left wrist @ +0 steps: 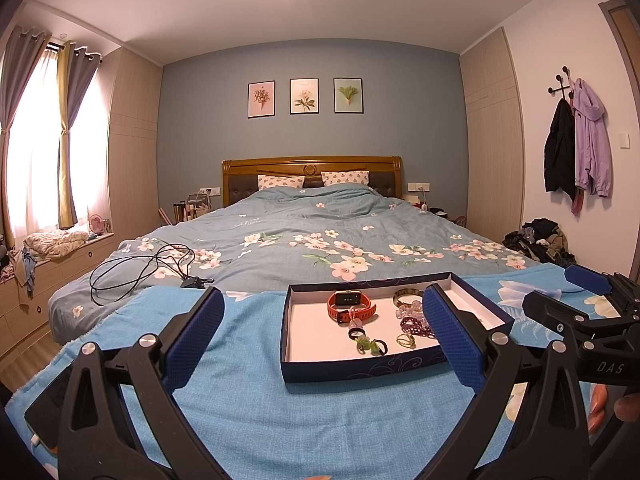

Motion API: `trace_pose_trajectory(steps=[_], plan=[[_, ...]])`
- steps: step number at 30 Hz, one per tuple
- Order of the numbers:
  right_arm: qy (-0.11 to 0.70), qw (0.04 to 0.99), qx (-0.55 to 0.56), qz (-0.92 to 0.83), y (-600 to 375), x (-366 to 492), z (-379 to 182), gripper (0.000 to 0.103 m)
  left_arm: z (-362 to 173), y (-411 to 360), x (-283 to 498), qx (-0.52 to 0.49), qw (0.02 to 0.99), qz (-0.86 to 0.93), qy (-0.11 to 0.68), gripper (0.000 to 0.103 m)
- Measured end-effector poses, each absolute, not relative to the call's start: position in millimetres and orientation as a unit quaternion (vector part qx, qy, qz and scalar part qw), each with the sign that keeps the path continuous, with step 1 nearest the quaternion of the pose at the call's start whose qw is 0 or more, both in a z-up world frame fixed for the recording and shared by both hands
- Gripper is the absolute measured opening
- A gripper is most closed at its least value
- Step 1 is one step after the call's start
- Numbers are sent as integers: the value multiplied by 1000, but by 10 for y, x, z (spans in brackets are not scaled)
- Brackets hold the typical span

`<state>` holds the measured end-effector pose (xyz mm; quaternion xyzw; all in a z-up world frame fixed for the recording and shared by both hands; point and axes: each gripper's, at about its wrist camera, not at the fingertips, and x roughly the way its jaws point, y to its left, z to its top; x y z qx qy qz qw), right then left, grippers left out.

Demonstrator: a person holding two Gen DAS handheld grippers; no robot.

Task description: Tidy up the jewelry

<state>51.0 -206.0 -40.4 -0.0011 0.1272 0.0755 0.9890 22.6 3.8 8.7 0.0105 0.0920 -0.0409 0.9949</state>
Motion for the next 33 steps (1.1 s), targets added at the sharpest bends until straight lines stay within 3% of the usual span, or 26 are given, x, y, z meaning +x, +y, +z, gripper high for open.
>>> trace_pose_trajectory(steps=[33], plan=[[128, 989, 4, 75, -2069, 501, -404, 96, 77, 48, 221, 11, 995, -39, 93, 98]])
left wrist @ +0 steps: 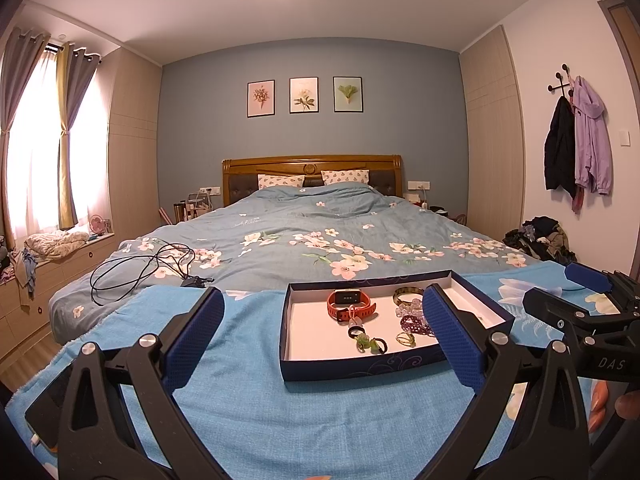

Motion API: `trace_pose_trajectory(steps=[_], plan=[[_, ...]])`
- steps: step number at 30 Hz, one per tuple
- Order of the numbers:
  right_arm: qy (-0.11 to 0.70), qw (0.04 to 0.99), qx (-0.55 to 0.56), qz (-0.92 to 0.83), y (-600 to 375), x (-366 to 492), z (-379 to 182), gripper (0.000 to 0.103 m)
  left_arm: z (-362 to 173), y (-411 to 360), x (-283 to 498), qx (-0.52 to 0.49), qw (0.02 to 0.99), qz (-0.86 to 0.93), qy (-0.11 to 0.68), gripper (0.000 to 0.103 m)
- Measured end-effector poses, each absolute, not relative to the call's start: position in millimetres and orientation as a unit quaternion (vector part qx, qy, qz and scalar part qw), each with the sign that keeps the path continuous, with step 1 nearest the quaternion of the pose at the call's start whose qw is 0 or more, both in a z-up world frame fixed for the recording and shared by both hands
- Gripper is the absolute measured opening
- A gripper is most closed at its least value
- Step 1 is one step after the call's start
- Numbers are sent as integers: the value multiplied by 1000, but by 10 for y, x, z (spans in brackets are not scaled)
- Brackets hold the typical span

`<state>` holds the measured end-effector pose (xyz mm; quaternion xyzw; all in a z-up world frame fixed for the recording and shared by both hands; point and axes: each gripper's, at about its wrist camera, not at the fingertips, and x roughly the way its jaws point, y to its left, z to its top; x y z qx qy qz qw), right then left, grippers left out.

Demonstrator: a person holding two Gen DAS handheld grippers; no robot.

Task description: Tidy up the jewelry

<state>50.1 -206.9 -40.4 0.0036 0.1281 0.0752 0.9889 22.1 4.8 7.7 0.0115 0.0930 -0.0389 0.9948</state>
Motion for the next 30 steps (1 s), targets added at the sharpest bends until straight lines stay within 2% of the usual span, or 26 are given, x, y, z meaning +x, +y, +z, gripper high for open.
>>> trace_pose_trajectory(steps=[30], plan=[[132, 988, 7, 77, -2033, 526, -407, 96, 25, 61, 267, 13, 994, -28, 105, 98]])
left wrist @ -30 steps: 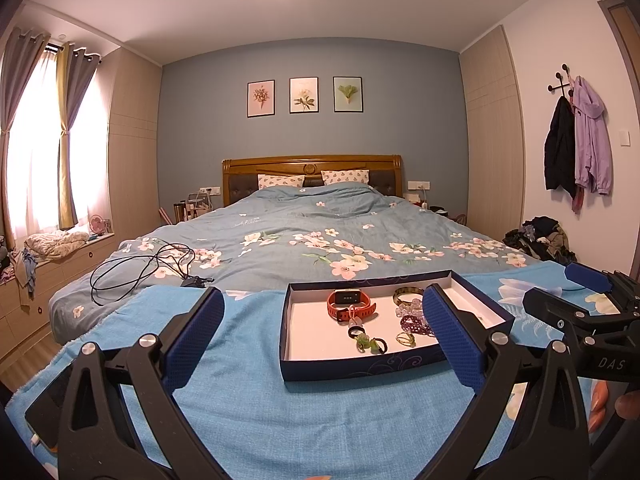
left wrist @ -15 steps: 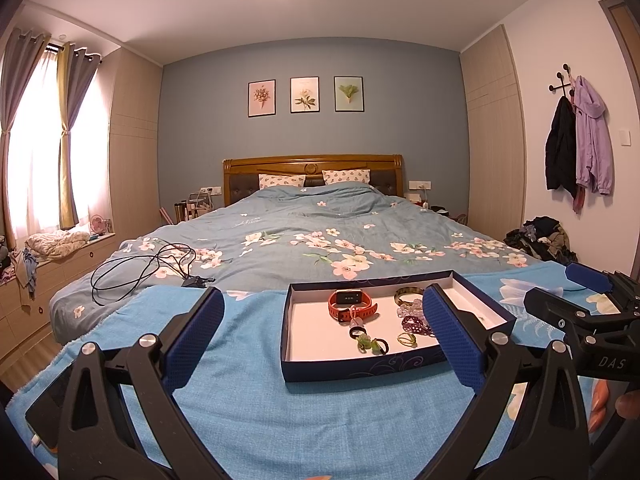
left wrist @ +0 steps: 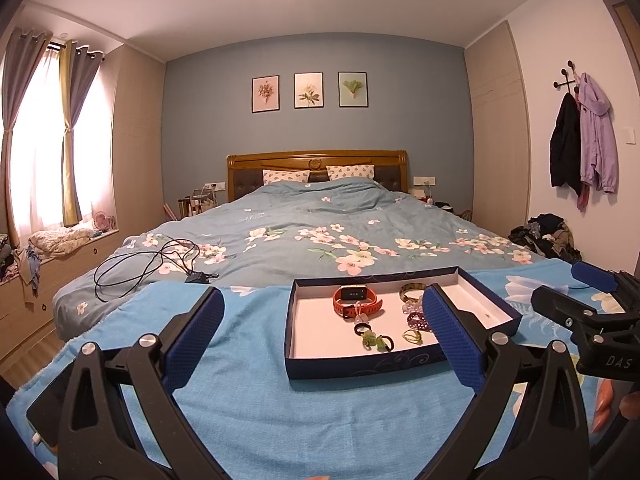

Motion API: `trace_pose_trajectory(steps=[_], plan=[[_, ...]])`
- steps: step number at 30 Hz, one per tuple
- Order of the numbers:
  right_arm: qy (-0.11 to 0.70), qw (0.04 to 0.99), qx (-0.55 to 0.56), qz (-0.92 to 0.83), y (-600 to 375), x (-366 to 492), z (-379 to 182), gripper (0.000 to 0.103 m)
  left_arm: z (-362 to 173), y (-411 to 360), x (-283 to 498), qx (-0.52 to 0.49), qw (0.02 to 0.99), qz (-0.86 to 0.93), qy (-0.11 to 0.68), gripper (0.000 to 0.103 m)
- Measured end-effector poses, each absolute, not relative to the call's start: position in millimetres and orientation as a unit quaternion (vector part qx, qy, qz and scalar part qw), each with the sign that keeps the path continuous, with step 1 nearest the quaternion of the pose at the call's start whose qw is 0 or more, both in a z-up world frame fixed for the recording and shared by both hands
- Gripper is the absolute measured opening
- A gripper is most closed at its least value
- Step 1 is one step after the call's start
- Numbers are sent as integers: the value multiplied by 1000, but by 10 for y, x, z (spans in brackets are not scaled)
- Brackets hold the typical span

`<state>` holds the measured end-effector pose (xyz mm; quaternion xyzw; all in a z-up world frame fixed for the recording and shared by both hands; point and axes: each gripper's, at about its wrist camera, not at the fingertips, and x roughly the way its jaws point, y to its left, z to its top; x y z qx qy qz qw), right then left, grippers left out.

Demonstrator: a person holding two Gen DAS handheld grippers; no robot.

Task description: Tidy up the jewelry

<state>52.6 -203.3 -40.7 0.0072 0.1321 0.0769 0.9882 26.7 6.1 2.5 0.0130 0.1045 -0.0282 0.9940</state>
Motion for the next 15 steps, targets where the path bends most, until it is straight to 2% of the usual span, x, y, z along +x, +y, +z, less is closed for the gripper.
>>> trace_pose_trajectory(steps=[8, 15], plan=[[139, 987, 6, 78, -2073, 534, -405, 96, -16, 48, 333, 9, 993, -33, 116, 98], [233, 971, -13, 46, -2448, 806, -527, 96, -131, 155, 541, -4, 984, -48, 173, 98]])
